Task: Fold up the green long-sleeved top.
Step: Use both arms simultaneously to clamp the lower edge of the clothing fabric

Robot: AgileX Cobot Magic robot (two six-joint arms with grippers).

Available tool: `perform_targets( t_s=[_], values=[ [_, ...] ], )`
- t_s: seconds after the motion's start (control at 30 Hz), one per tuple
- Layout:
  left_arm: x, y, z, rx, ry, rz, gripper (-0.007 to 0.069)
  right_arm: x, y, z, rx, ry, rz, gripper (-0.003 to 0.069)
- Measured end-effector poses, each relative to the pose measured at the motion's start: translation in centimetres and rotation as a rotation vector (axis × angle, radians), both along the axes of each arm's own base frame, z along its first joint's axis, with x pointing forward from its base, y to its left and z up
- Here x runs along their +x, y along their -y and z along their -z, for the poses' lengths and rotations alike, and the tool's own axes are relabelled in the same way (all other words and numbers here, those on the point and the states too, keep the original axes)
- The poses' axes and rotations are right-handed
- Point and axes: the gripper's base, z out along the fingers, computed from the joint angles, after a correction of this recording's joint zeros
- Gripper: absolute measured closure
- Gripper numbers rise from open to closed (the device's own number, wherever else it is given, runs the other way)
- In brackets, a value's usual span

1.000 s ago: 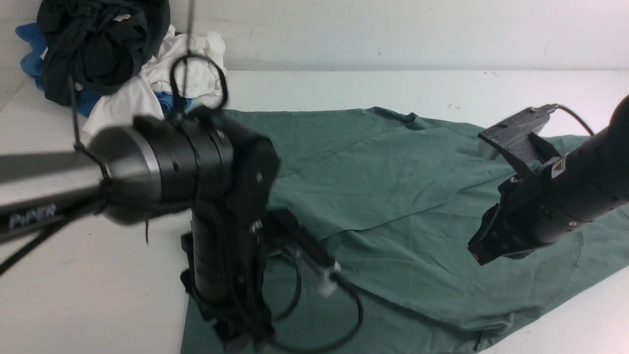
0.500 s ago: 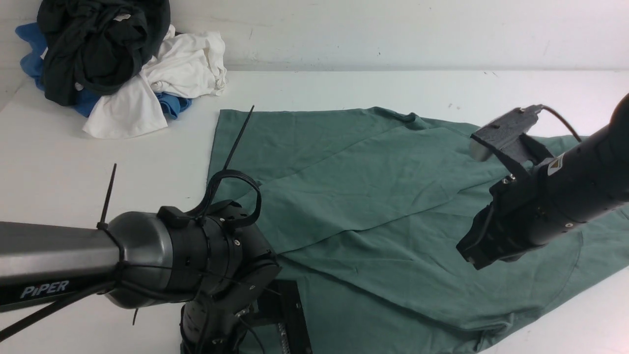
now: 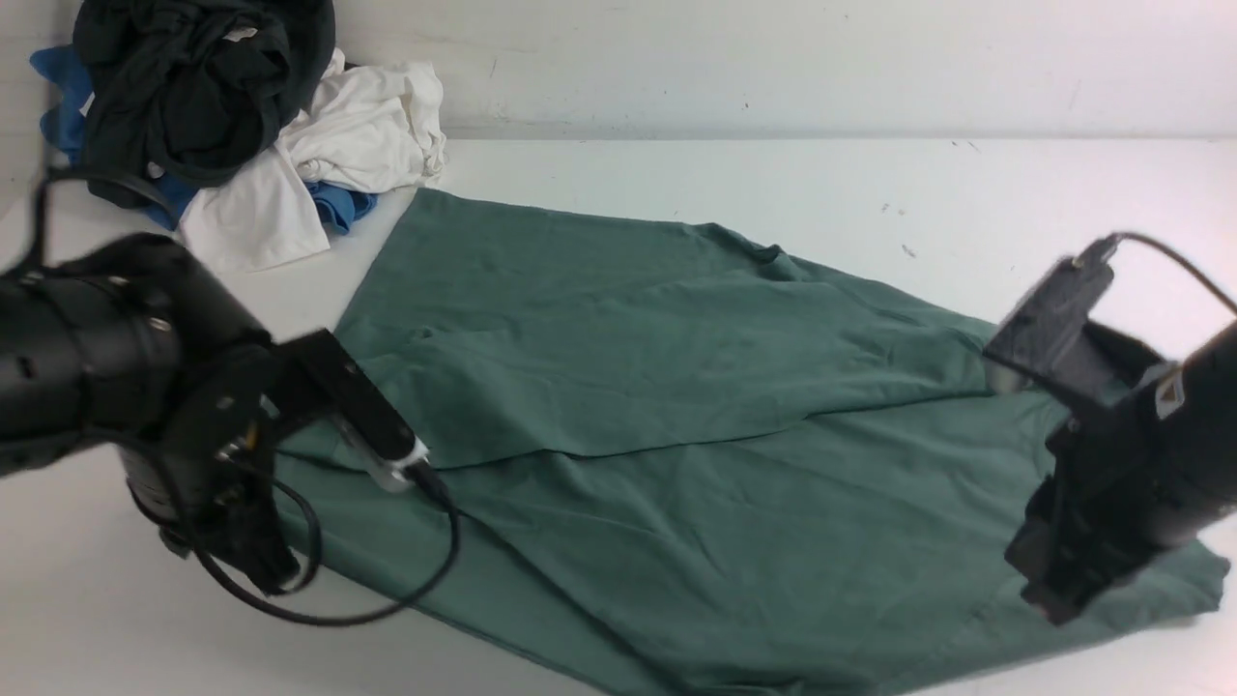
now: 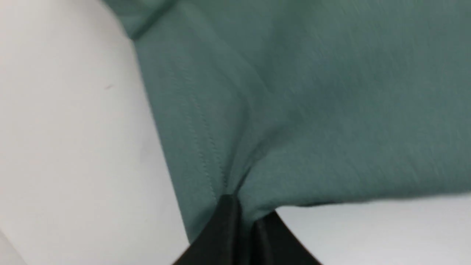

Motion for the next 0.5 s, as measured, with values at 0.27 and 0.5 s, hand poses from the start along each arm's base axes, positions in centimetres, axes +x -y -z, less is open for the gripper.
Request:
perform_targets(
  t_s=[0.27,0.5],
  values=[
    [0.6,-1.6,-0.2,-0.154,0.046,-0.113,0.062,-1.7,1.2,4.3,-0.092,0.007,-0.074,0.021],
    [0.7,-1.4,-0.3,-0.183,0.051,-0.118,0.062,-1.8,1.6,8.0,-0.157,0.126,-0.243,0.022]
  ],
)
